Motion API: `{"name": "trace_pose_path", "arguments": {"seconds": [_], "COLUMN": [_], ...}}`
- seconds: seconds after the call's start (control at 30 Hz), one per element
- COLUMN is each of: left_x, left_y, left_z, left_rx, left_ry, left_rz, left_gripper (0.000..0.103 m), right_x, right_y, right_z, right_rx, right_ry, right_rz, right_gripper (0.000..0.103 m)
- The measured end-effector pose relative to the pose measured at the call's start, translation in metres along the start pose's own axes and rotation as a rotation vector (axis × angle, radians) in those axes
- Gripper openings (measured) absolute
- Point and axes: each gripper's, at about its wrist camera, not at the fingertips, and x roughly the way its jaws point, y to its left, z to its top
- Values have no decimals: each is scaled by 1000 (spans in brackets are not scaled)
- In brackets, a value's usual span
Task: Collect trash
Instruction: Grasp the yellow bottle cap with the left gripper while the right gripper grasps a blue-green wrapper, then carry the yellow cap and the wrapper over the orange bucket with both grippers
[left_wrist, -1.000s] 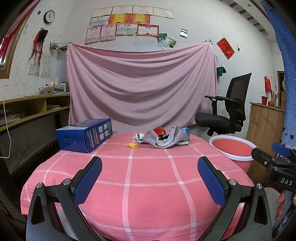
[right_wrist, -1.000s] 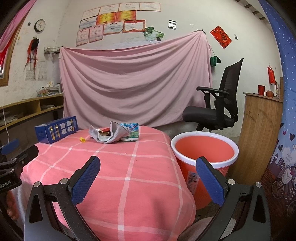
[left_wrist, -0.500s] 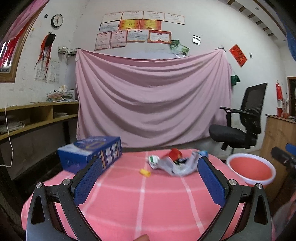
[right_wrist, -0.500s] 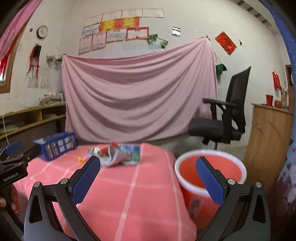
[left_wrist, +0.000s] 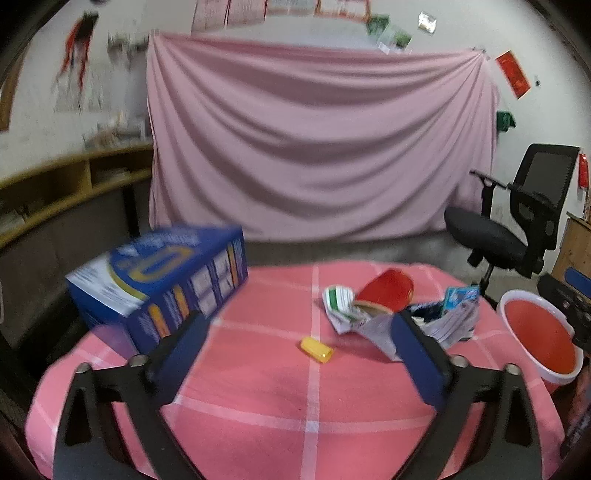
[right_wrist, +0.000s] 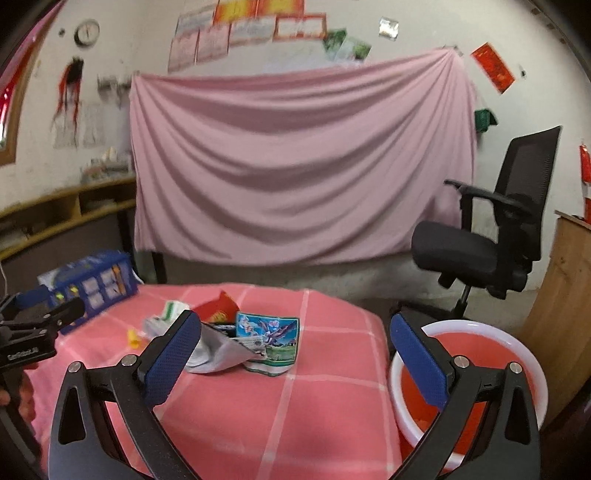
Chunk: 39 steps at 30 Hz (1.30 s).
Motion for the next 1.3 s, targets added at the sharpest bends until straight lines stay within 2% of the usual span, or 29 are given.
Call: {"name": "trace_pose_path", "arguments": {"seconds": [0.2,0.3,0.43,0.53,0.57,0.6,0.63,0.7,0.73,0.77,0.83,0.9,1.17,1.3], "left_x": [49,61,77,80,80,79,79,82,82,82,80,77,38,15], "left_y": [4,4,8,14,15,16,16,15,15,17,18,16,1,-20], "left_z": [2,3,2,2,3,5,6,8,7,7,7,8,12,15], "left_rx": [-47,-63,-89,-108,-110,-107,-101,-89,-90,-97,-104,-102,-79,-73], "left_ry": [210,272,361,398,403,405,410,422,419,417,412,392,231,127], "left_rz": [-38,-46,-52,-60,-65,-68,-75,-77,-80,-87,-89,-87,-90,-123], "left_gripper": [53,49,36,33,32,25,19,18,18,17,16,15,15,15], "right_x": [60,80,100,112,115,116,118,121,121,122,121,119,88,61], "right_y": [-3,0,6,10,11,10,10,10,7,5,1,-1,-7,-19], "right_z": [5,2,-2,-3,-4,-5,-7,-9,-10,-11,-11,-11,-9,-4], "right_rx": [19,30,29,26,25,27,29,41,55,68,87,90,69,86], "right_ry": [156,228,302,347,358,367,377,393,399,403,406,400,307,196], "right_rz": [25,54,84,97,93,94,93,102,111,120,131,138,150,171], "right_gripper": [100,98,98,97,93,86,84,74,70,60,53,38,26,22]}}
